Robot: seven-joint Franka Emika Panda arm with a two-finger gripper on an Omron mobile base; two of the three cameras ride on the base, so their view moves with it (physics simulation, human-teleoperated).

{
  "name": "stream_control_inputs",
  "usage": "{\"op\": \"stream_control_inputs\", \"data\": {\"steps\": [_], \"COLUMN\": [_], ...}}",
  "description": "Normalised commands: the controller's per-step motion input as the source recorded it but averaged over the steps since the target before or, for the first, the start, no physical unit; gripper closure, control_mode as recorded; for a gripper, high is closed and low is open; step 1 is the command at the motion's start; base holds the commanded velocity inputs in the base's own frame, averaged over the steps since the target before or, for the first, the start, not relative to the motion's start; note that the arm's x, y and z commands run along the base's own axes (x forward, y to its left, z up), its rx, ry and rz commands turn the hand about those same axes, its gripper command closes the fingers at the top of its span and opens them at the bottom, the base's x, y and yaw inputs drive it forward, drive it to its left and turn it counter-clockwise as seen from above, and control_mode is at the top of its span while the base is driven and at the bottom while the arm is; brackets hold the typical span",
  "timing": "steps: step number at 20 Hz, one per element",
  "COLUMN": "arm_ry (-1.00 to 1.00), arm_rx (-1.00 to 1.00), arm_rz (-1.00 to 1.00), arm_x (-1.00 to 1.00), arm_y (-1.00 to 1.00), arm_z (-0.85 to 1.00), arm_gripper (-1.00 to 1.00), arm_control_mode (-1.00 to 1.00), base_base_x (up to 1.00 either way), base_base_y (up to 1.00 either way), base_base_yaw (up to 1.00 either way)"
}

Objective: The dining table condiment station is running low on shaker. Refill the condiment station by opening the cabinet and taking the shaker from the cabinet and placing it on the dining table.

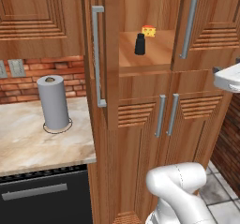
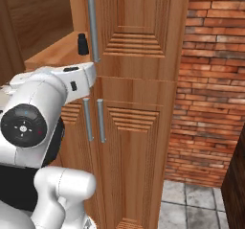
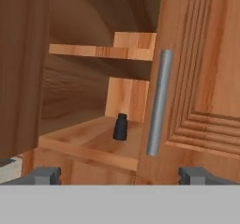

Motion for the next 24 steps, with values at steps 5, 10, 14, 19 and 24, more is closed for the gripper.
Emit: {"op": "stream_control_inputs", "data": {"steps": [5,10,14,19,24], "arm_ry": [0.00,0.00,0.00,-0.01,-0.07], "arm_rx": [0.13,0.00,0.00,0.00,0.00], "arm_rz": [0.09,-0.01,-0.08,-0.03,0.00], "arm_x": [0.00,0.28,0.55,0.34,0.20], "arm_y": [-0.11,0.04,0.15,-0.06,-0.17], "arm_z": [0.00,0.00,0.00,0.00,0.00], "arm_gripper": [-1.00,-1.00,-1.00,-1.00,-1.00], "arm_control_mode": [-1.00,-1.00,-1.00,-1.00,-1.00], "base_base_x": [0.00,0.00,0.00,0.00,0.00], "base_base_y": [0.00,0.00,0.00,0.00,0.00], "base_base_yaw": [0.00,0.00,0.00,0.00,0.00]}}
